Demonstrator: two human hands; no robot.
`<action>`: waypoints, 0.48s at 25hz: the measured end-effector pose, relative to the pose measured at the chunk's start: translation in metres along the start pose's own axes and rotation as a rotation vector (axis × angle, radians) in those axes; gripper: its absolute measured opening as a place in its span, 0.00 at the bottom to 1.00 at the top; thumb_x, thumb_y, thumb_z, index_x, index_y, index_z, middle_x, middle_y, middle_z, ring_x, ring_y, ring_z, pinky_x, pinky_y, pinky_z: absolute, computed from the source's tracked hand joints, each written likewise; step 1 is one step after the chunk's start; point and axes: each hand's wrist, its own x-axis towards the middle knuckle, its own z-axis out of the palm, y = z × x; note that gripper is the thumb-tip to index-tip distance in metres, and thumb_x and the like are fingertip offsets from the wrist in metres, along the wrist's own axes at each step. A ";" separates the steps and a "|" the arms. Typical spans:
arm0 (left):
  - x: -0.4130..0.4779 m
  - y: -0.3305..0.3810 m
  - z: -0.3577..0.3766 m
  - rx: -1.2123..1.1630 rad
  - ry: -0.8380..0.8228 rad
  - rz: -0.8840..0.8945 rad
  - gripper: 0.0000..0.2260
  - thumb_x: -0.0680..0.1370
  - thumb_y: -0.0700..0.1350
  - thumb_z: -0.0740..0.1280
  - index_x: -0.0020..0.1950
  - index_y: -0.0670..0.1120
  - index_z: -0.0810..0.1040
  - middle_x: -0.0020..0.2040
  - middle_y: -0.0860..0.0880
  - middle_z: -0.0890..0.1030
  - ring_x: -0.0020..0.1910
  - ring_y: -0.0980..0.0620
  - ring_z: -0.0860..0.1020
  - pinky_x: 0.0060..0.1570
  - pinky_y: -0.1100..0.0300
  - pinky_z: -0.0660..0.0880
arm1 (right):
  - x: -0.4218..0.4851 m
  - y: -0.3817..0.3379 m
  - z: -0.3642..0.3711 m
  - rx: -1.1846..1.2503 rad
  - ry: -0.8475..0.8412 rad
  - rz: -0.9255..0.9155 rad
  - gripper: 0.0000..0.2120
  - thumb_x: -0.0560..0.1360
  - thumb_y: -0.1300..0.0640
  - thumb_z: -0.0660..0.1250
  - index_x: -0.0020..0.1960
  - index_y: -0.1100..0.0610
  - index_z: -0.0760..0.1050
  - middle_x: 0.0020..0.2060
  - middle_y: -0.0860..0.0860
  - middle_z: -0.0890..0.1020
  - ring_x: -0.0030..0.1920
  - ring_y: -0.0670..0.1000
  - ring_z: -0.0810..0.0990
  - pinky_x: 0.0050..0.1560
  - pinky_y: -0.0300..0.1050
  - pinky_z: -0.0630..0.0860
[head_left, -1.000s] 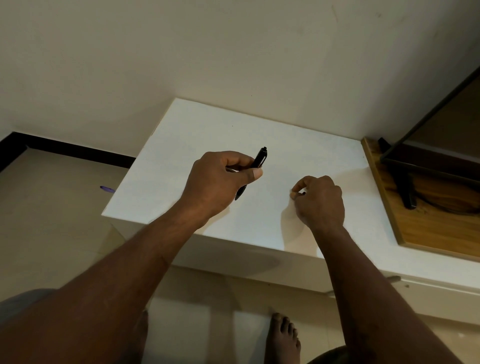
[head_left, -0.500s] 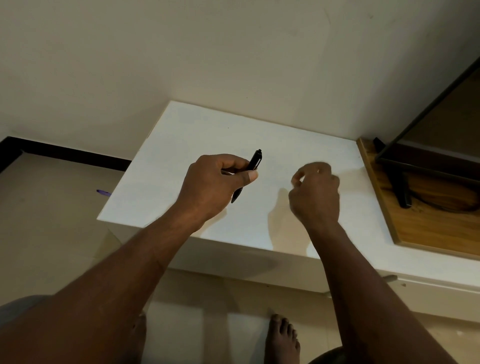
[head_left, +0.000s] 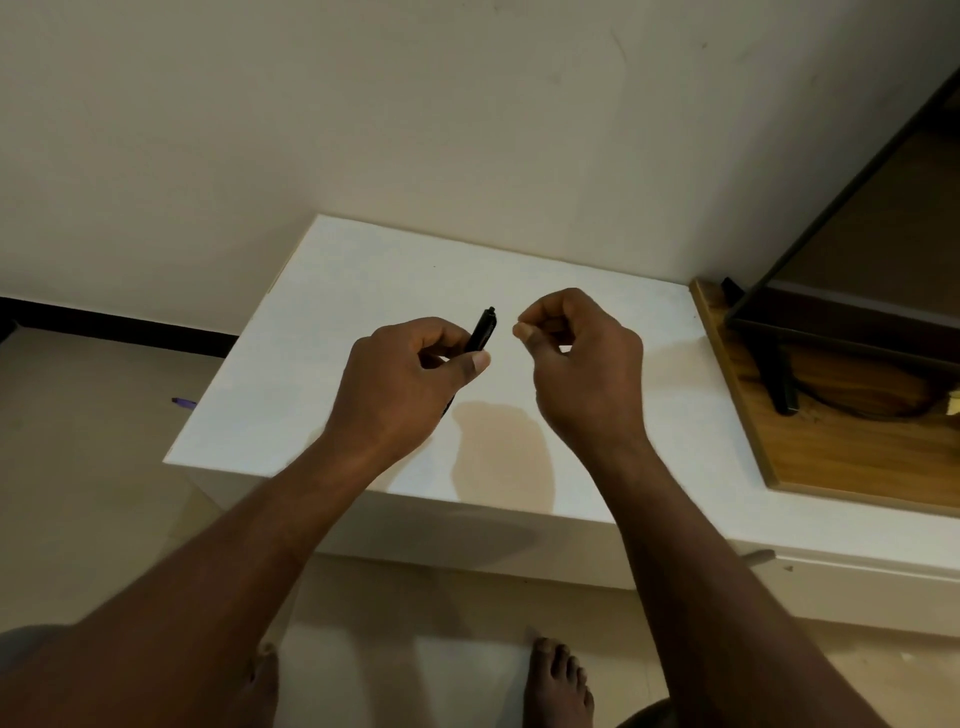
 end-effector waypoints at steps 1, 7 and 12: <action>0.000 0.000 0.000 0.014 0.003 0.010 0.07 0.78 0.54 0.73 0.51 0.53 0.85 0.42 0.58 0.85 0.43 0.59 0.82 0.41 0.67 0.73 | 0.000 -0.001 -0.001 0.002 -0.007 0.004 0.08 0.79 0.62 0.74 0.48 0.50 0.82 0.40 0.37 0.83 0.49 0.36 0.81 0.45 0.25 0.72; 0.001 -0.003 0.001 0.059 0.008 0.034 0.08 0.79 0.54 0.71 0.56 0.54 0.84 0.45 0.58 0.85 0.45 0.61 0.82 0.40 0.74 0.69 | -0.001 -0.004 -0.002 0.059 -0.077 0.068 0.12 0.79 0.65 0.72 0.46 0.48 0.85 0.43 0.39 0.86 0.45 0.36 0.81 0.44 0.25 0.73; 0.001 -0.004 -0.001 0.041 0.020 0.040 0.08 0.78 0.52 0.73 0.57 0.55 0.84 0.41 0.59 0.84 0.43 0.64 0.81 0.40 0.67 0.72 | 0.000 -0.007 -0.001 0.236 -0.061 0.176 0.06 0.79 0.61 0.74 0.53 0.50 0.82 0.43 0.45 0.87 0.42 0.43 0.84 0.41 0.33 0.78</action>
